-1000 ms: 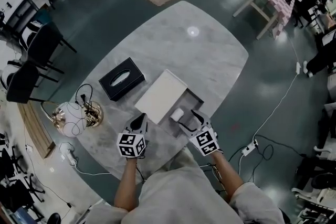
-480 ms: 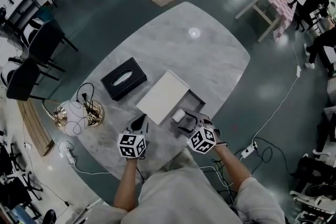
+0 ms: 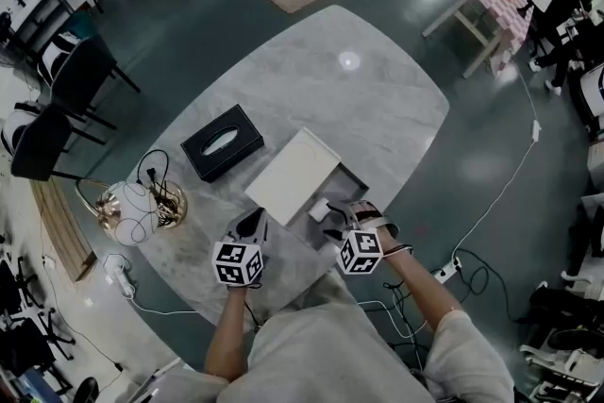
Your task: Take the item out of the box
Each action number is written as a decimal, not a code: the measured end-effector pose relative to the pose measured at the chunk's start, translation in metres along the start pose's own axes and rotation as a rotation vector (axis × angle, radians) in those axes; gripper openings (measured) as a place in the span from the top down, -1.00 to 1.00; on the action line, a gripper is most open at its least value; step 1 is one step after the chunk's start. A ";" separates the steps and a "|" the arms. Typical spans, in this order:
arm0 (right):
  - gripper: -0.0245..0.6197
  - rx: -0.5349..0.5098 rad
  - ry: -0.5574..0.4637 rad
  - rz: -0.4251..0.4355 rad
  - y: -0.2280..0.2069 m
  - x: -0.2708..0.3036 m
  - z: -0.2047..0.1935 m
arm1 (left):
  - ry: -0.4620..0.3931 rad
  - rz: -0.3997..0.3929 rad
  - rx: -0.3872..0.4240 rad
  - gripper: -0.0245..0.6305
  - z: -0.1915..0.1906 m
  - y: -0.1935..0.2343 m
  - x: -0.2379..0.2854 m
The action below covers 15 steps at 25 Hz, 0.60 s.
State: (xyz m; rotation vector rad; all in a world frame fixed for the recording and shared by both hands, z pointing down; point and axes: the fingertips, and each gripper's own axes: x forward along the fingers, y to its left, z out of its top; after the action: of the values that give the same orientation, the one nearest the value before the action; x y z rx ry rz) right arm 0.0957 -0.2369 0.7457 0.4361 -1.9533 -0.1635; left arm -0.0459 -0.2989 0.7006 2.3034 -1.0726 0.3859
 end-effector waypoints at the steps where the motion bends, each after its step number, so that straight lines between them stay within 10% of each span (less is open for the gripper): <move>1: -0.04 -0.038 0.010 0.001 0.000 0.001 0.000 | 0.000 0.001 0.000 0.87 0.000 0.000 0.000; 15: -0.02 -0.422 0.106 0.060 0.002 0.015 -0.010 | 0.010 0.008 -0.003 0.87 -0.005 -0.002 -0.002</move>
State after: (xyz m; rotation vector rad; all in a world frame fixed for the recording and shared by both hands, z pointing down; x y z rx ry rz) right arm 0.0992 -0.2403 0.7637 0.1055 -1.7656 -0.4929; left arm -0.0453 -0.2936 0.7027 2.2926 -1.0778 0.3980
